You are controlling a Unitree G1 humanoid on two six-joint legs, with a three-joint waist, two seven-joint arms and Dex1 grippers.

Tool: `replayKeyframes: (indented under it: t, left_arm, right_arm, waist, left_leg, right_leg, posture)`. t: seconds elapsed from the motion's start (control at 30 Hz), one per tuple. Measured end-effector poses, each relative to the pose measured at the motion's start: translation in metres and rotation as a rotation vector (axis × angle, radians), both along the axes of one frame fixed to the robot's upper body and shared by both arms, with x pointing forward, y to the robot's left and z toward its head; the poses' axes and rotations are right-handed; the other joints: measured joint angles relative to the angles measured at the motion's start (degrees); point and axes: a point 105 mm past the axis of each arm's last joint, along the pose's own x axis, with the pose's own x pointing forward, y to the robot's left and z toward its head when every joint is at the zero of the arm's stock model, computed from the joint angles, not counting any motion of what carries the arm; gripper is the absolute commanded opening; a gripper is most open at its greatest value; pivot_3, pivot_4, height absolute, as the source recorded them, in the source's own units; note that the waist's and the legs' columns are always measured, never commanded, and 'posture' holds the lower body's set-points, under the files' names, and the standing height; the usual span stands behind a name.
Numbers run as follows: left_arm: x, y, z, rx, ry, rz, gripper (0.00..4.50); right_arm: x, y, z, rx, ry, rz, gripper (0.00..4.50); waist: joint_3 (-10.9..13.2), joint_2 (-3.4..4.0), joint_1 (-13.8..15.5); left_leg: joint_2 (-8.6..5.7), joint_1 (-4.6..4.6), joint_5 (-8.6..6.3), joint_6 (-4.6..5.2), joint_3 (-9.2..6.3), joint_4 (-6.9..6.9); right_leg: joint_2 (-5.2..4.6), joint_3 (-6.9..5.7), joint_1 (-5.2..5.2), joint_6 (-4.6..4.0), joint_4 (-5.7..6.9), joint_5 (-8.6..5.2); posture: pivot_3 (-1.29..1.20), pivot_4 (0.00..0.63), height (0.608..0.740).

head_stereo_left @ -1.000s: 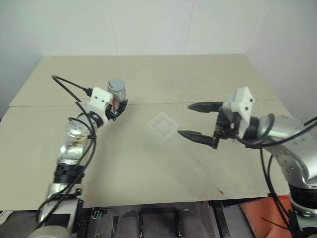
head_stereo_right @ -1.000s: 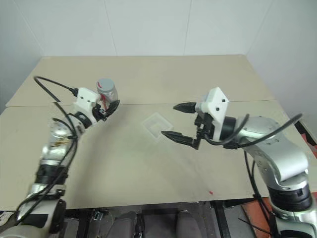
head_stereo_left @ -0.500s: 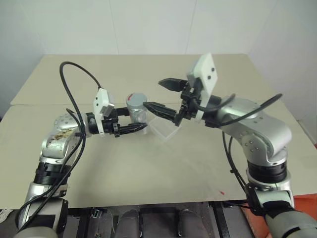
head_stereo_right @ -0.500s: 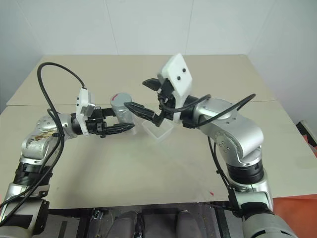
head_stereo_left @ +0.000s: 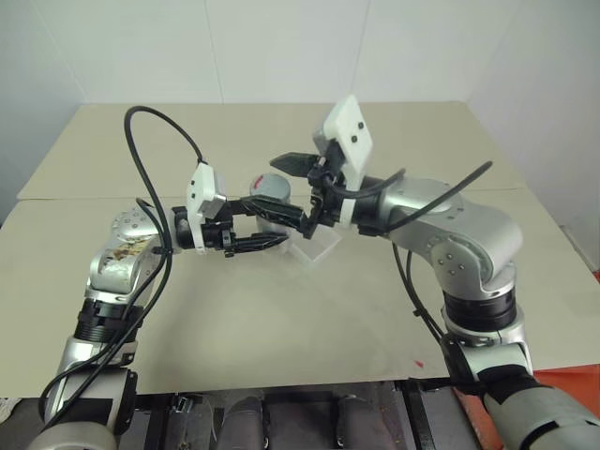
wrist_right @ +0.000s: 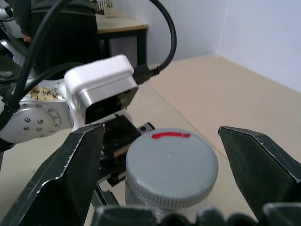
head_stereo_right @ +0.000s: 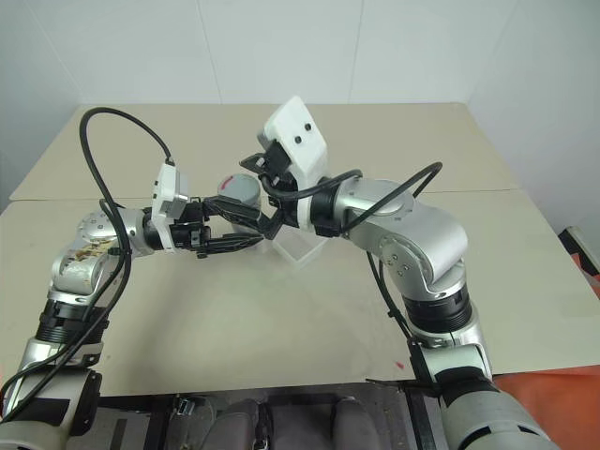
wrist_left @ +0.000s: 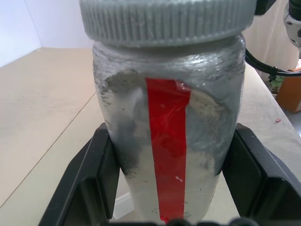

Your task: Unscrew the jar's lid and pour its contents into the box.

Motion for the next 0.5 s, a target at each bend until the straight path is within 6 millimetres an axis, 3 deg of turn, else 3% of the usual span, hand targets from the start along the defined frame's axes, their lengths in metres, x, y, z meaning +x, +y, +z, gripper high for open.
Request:
replayKeyframes:
  t: [0.03, 0.13, 0.23, 0.5]
  left_arm:
    - [-0.0002, -0.0002, 0.0002, 0.000, -0.002, -0.001, 2.74]
    - [-0.0007, -0.0007, 0.0005, 0.001, -0.007, -0.002, 2.74]
    - [-0.0003, -0.0009, 0.0005, 0.008, -0.013, 0.005, 2.74]
    - [0.0001, -0.0001, 0.0001, 0.008, -0.013, 0.011, 2.74]
  right_arm:
    - [0.0014, -0.0004, -0.0015, -0.003, 0.010, -0.004, 4.50]
    - [0.0047, -0.0011, -0.0049, -0.010, 0.030, -0.012, 3.91]
    - [0.0062, -0.0001, -0.0077, -0.014, 0.045, -0.011, 2.90]
    - [0.0076, 0.0009, -0.0081, -0.016, 0.048, -0.009, 2.81]
  waist:
    - [0.00, 0.00, -0.01]
    - [0.00, 0.00, -0.01]
    - [0.00, 0.00, -0.02]
    - [0.00, 0.00, -0.02]
  left_leg:
    - [0.00, 0.00, 0.00, 0.00, 0.00, 0.00]
    - [0.00, 0.00, 0.00, 0.00, 0.00, 0.00]
    - [0.00, 0.00, 0.00, 0.00, 0.00, 0.00]
    - [0.00, -0.02, 0.00, 0.00, -0.01, 0.00]
  right_leg:
    - [0.00, 0.00, 0.00, 0.00, 0.00, 0.00]
    - [0.00, 0.00, 0.00, 0.00, -0.01, 0.00]
    - [0.00, 0.00, 0.00, 0.00, 0.00, 0.00]
    - [0.00, -0.01, -0.01, 0.00, -0.01, 0.00]
  posture:
    - [0.00, 0.150, 0.740]
    - [0.00, 0.150, 0.740]
    - [0.00, 0.150, 0.740]
    - [0.00, 0.150, 0.740]
